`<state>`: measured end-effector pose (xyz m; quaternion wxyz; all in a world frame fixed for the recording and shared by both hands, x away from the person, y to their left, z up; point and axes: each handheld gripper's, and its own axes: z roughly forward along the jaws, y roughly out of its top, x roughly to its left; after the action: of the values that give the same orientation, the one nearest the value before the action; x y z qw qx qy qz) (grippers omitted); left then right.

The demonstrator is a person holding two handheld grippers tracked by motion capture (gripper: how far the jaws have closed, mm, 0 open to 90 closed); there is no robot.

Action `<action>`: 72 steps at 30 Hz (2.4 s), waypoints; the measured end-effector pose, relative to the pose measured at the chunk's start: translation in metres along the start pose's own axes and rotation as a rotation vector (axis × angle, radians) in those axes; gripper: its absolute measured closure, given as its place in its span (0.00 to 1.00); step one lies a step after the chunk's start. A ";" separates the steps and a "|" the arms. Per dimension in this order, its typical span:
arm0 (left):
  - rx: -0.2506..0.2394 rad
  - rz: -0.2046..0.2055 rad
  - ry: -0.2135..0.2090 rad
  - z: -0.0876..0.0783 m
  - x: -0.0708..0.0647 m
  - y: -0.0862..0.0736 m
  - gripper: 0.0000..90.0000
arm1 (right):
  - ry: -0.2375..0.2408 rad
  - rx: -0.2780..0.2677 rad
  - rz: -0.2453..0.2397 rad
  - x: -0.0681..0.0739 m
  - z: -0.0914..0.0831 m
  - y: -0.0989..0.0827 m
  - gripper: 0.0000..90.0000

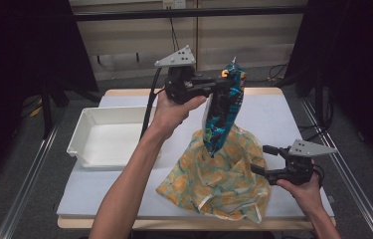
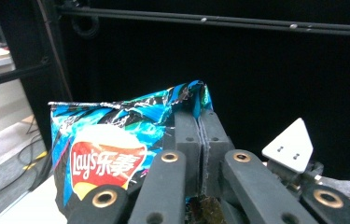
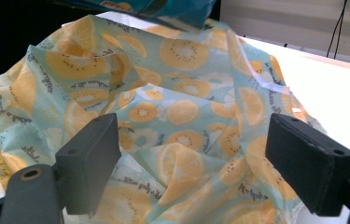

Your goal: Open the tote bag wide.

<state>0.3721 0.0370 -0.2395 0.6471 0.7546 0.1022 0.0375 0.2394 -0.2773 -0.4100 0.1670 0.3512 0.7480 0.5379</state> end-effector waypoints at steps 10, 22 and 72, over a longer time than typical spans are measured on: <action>-0.026 -0.015 0.085 -0.040 0.010 -0.001 0.99 | 0.011 0.001 -0.005 0.001 0.002 0.000 0.19; -0.025 -0.039 0.168 -0.084 0.020 -0.011 0.99 | 0.017 -0.012 -0.005 0.005 0.002 0.000 0.19; 0.110 -0.183 0.667 -0.172 0.095 -0.094 0.99 | 0.022 0.003 -0.006 0.003 0.007 -0.003 0.19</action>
<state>0.4221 0.2359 -0.3117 0.5371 0.7222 0.3772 0.2182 0.2405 -0.2706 -0.4152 0.1598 0.3435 0.7516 0.5399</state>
